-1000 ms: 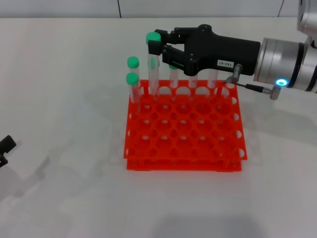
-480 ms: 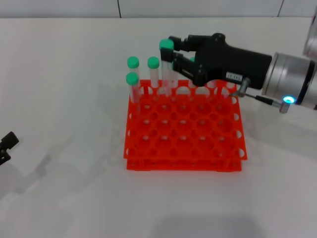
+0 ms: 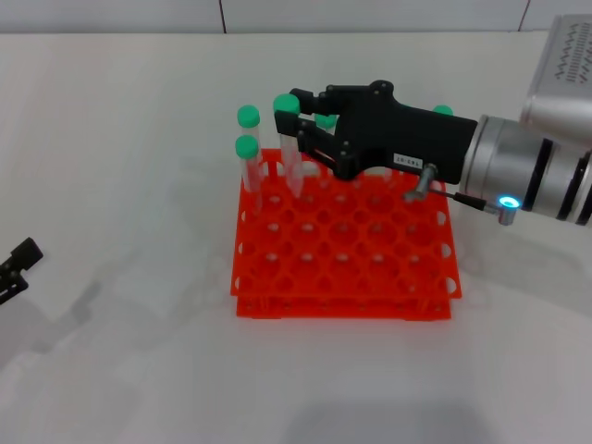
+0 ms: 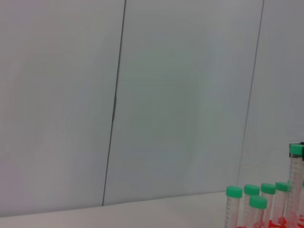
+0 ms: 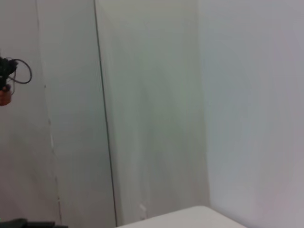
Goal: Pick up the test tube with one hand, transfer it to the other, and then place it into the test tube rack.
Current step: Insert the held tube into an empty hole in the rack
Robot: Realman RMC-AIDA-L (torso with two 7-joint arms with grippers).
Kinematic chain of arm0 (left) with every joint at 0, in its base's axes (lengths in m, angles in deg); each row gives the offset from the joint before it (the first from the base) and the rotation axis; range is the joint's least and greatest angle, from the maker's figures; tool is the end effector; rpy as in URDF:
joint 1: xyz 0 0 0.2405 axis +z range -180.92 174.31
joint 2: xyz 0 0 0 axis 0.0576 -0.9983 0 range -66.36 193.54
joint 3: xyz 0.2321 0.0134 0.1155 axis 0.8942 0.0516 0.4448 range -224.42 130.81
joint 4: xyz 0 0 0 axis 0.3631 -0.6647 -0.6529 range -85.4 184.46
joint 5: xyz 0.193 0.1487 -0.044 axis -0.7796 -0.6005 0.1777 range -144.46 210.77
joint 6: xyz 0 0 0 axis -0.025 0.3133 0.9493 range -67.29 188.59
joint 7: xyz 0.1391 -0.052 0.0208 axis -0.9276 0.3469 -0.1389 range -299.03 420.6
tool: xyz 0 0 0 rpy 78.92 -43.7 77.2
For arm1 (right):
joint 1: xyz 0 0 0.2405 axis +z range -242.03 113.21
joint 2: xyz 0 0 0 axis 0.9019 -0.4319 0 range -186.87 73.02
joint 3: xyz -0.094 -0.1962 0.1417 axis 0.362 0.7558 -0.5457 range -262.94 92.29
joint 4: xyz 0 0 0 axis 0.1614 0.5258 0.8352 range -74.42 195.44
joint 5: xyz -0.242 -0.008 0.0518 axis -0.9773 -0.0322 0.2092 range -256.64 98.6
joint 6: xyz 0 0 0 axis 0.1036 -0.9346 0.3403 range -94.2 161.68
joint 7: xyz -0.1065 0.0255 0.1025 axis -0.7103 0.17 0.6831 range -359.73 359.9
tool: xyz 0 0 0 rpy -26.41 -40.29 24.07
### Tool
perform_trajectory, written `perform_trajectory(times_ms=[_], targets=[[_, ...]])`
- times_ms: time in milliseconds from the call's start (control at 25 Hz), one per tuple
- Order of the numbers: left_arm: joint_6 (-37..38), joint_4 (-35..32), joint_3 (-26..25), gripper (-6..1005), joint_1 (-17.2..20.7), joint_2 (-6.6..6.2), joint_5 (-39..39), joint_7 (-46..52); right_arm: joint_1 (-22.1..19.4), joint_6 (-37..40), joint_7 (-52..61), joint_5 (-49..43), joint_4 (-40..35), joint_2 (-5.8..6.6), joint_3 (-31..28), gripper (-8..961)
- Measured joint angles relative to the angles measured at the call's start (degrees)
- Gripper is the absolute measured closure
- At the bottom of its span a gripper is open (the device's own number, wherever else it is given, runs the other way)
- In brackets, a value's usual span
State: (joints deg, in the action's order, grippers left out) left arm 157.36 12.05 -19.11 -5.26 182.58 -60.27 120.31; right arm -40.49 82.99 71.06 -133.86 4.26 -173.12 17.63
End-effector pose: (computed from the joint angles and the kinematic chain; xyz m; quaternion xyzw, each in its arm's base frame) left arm -0.4081 0.2075 0.0661 -0.8190 -0.2505 -0.3348 0.3929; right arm 0.1405 0.3847 -0.0812 -0.9154 0.1091 0.3340 0.1967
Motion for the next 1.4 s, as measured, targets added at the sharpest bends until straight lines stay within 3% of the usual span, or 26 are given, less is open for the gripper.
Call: perform_trajectory(times_ms=[440, 1000, 1400], targets=[[-1.3, 1.6, 0.2, 106, -1.2, 0.01, -0.4, -0.8, 0.3, -5.4, -5.8, 9.1, 0.6, -0.01, 4.8, 661], [-1.2, 2.7, 0.4, 106, -2.2, -0.11, -0.8, -2.0, 0.6, -7.2, -6.7, 12.3, 1.5, 0.01, 6.8, 656], [0.0, 2.9, 0.3, 106, -4.5, -0.56, -6.2, -0.2, 1.6, -6.6, -10.5, 18.1, 3.3, 0.00, 8.4, 652]])
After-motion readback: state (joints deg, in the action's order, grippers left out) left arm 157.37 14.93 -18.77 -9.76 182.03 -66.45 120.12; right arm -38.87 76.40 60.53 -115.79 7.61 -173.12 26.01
